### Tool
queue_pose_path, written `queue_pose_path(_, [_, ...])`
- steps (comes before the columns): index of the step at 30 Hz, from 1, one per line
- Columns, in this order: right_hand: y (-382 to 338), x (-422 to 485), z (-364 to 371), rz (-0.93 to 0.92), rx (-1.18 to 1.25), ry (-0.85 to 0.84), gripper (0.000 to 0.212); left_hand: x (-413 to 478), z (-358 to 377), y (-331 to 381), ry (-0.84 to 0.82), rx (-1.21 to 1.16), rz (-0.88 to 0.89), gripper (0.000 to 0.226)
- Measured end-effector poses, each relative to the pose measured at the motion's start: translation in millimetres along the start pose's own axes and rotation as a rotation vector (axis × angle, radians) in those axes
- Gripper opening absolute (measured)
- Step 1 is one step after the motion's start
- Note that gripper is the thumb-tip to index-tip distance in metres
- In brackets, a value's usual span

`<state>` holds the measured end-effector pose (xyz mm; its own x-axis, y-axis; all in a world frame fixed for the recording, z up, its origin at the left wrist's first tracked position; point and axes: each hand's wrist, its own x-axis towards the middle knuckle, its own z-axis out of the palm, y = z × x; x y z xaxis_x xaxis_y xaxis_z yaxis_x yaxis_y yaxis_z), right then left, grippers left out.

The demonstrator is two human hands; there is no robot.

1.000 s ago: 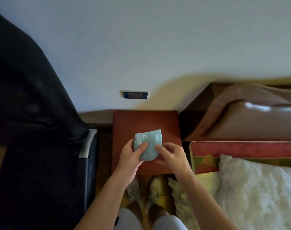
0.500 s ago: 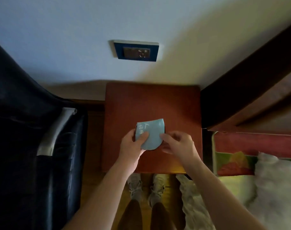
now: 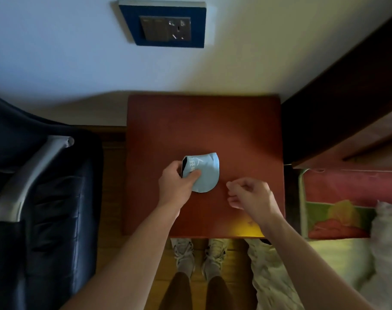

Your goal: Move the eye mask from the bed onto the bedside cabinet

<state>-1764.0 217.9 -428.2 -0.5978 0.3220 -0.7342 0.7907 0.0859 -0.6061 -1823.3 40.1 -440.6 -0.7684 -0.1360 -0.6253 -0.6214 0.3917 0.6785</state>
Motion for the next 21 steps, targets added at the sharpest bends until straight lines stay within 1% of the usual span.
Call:
queue_pose_path(2, [0,1,-3,-0.006,-0.019,0.005,0.011,2,0,5,0.026,0.172,0.097,0.015])
queue_pose_path(3, [-1,2,-4,-0.01,-0.027,0.008,0.011,1,0,8,0.045,0.256,0.155,0.019])
queue_pose_path(6, [-3,3,-7,-0.023,-0.037,0.012,0.011,-5,-1,14,0.136,0.483,0.279,0.041])
queue_pose_path(8, [-4,2,-8,-0.046,-0.074,0.022,0.011,-13,-3,13,0.185,0.639,0.393,0.05])
queue_pose_path(10, [-4,0,-10,-0.076,-0.122,0.048,0.011,-26,-9,6,0.164,0.845,0.573,0.051])
queue_pose_path(11, [-4,0,-10,-0.095,-0.149,0.063,0.011,-33,-12,-1,0.125,0.926,0.665,0.052])
queue_pose_path(13, [-2,-2,-13,-0.157,-0.237,0.088,0.009,-45,-18,-19,-0.019,1.043,0.794,0.057])
queue_pose_path(15, [-2,-6,-15,-0.245,-0.351,0.113,0.009,-54,-23,-37,-0.184,1.134,0.826,0.068])
queue_pose_path(16, [-1,-7,-15,-0.295,-0.401,0.122,0.013,-55,-25,-43,-0.238,1.17,0.824,0.072])
queue_pose_path(18, [1,-11,-15,-0.386,-0.492,0.131,0.019,-54,-26,-46,-0.269,1.217,0.798,0.078])
queue_pose_path(21, [4,-14,-14,-0.481,-0.606,0.132,0.026,-45,-19,-39,-0.239,1.216,0.761,0.077])
